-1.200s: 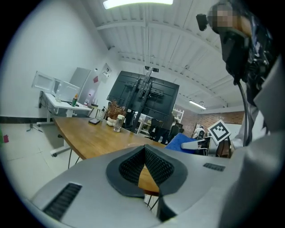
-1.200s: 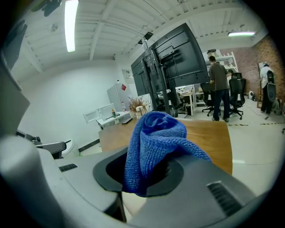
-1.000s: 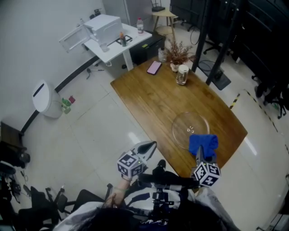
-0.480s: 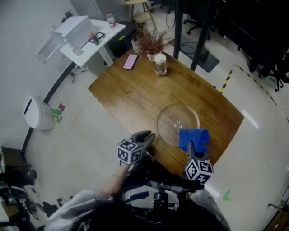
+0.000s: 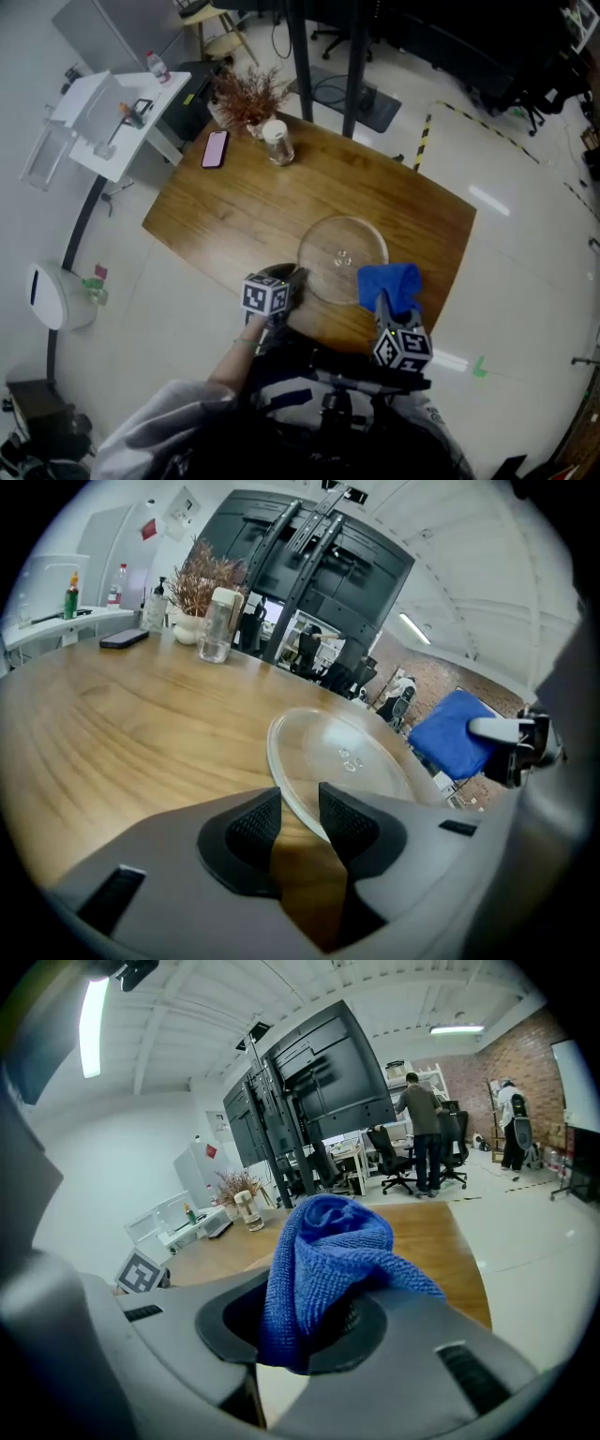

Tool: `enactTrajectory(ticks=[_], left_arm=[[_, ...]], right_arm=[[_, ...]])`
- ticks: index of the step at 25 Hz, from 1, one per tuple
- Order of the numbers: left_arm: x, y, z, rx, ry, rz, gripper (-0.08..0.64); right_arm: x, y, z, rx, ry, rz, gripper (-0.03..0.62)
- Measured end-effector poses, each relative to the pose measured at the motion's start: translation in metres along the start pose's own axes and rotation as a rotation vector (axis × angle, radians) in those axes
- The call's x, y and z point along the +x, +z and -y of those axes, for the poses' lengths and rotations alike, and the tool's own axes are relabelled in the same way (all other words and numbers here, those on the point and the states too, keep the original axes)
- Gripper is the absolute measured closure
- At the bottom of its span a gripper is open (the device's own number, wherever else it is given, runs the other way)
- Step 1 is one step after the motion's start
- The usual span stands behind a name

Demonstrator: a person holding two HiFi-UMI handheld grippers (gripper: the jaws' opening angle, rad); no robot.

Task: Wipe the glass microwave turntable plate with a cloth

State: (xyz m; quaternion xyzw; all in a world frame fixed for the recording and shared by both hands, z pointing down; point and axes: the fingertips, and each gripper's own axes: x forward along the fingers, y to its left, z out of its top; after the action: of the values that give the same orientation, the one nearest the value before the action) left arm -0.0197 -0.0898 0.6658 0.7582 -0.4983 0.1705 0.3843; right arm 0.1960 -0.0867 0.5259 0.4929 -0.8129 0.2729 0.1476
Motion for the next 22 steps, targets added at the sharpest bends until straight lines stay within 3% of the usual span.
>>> enactTrajectory(ticks=[6, 9, 15, 22], left_arm=[[0.016, 0.004, -0.004, 0.132, -0.062, -0.118, 0.454], [0.017, 0.001, 0.001, 0.165, -0.115, -0.144, 0.456], [0.017, 0.003, -0.006, 0.118, -0.169, -0.204, 0.474], [0.016, 0.005, -0.009, 0.064, -0.204, -0.252, 0.491]], right_arm=[[0.021, 0.007, -0.018, -0.004, -0.062, 0.001, 0.509], [0.043, 0.006, -0.026, -0.075, -0.101, -0.033, 0.509], [0.112, 0.020, -0.050, -0.221, -0.129, -0.056, 0.509], [0.184, 0.011, -0.066, -0.212, -0.129, -0.122, 0.509]])
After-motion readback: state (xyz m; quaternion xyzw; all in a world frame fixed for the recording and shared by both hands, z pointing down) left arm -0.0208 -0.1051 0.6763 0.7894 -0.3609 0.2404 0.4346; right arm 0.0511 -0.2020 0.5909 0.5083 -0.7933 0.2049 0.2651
